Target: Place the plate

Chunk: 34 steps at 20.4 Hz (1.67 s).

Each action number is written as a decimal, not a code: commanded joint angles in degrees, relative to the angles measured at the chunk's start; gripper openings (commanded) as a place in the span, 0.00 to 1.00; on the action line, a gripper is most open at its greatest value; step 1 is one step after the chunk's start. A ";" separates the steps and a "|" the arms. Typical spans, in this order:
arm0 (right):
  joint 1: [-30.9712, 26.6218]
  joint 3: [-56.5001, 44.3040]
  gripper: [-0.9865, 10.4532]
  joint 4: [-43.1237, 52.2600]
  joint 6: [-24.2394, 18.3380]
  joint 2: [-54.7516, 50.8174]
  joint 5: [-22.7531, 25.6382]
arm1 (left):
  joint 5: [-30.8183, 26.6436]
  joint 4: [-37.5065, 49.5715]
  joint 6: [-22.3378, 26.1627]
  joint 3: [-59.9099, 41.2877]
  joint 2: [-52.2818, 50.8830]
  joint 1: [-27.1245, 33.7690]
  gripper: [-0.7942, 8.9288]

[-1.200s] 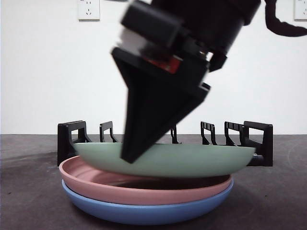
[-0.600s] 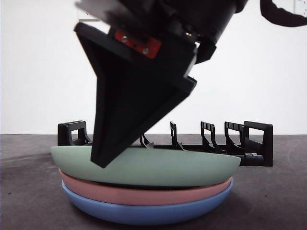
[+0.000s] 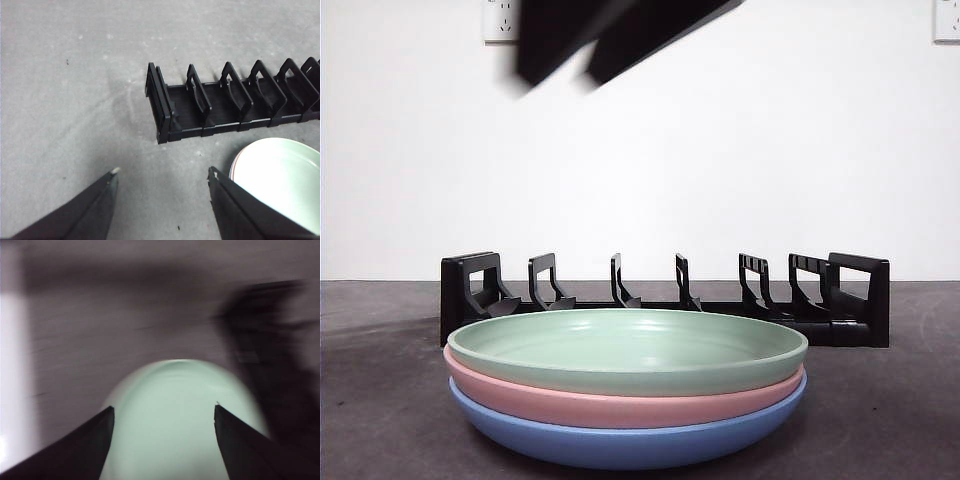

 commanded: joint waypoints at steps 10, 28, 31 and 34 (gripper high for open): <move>-48.39 0.76 0.36 -2.43 -5.77 -8.83 -19.30 | -0.13 10.45 -1.22 0.76 4.00 -0.07 0.38; -64.04 0.76 0.10 -5.81 -5.16 -8.87 -33.07 | -0.09 12.33 2.62 0.61 6.01 -0.15 0.09; -64.04 0.76 0.10 -5.81 -5.16 -8.87 -33.07 | -4.39 24.50 4.42 -9.70 0.17 2.01 0.09; -64.04 0.76 0.10 -5.81 -5.16 -8.87 -33.07 | -5.79 39.63 4.42 -29.20 -13.40 6.56 0.09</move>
